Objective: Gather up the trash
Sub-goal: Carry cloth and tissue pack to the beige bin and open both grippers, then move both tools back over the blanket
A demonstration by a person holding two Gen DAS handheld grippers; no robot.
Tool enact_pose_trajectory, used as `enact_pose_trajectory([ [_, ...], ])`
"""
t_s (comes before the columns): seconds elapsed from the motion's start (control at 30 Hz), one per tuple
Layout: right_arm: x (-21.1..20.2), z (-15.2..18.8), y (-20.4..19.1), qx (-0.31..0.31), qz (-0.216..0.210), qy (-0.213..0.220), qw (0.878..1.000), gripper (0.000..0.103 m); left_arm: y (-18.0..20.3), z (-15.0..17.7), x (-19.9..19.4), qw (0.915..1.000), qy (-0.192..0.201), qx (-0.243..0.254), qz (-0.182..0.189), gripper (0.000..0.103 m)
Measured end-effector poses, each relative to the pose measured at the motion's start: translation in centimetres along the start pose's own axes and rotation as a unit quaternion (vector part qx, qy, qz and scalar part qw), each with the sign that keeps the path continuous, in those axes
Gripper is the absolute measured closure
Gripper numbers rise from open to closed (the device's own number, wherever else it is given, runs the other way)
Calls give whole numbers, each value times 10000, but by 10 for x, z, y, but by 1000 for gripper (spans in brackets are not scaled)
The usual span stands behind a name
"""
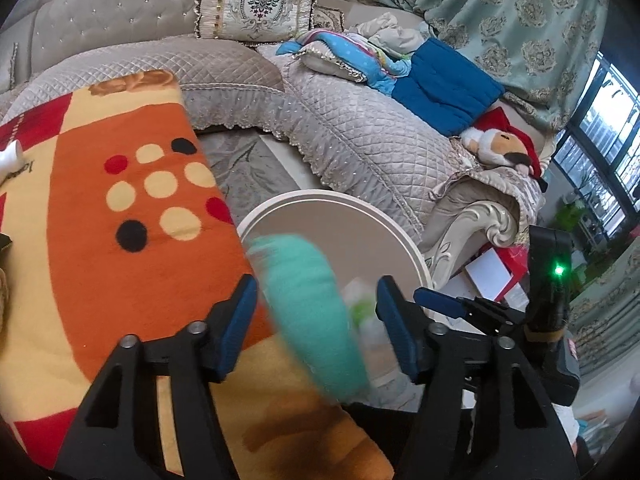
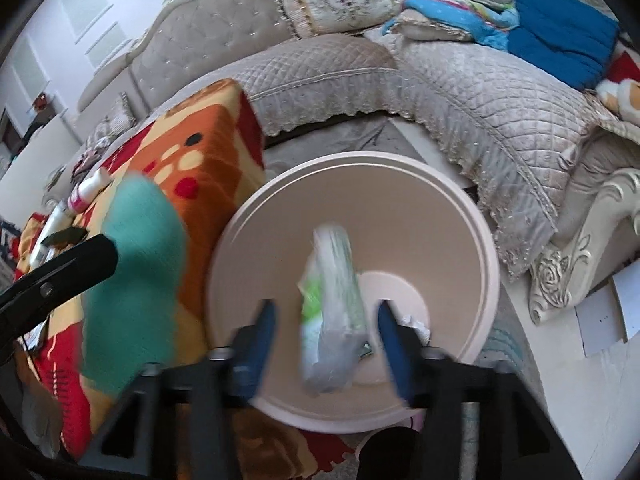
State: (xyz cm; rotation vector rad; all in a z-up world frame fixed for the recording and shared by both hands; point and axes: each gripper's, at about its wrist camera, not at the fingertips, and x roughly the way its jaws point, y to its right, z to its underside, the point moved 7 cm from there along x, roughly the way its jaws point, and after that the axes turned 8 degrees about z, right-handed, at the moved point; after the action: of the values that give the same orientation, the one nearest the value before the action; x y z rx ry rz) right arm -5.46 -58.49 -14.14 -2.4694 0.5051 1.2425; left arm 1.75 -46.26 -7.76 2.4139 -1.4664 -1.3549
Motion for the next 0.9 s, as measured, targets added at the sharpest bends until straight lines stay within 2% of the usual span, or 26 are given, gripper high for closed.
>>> enact_pose_trajectory([
  [0.17,-1,2,4,59,49,-22,10000,46,0,1,-7,9999,33,65,-78,40],
  [0.4,-7,7,-5,-51,-1,-12,10000,46,-10,9,-29,9991,163,77,-378,40],
  [0.73,-34,6,-42,-332,-92,247,9991,46,-36,25,-70,9959,385,-109,-812,40],
  [0.9,-45,6,-71,-542,-212,348,9977,42,-54,37,-93,9930,482,-197,-1063,40],
])
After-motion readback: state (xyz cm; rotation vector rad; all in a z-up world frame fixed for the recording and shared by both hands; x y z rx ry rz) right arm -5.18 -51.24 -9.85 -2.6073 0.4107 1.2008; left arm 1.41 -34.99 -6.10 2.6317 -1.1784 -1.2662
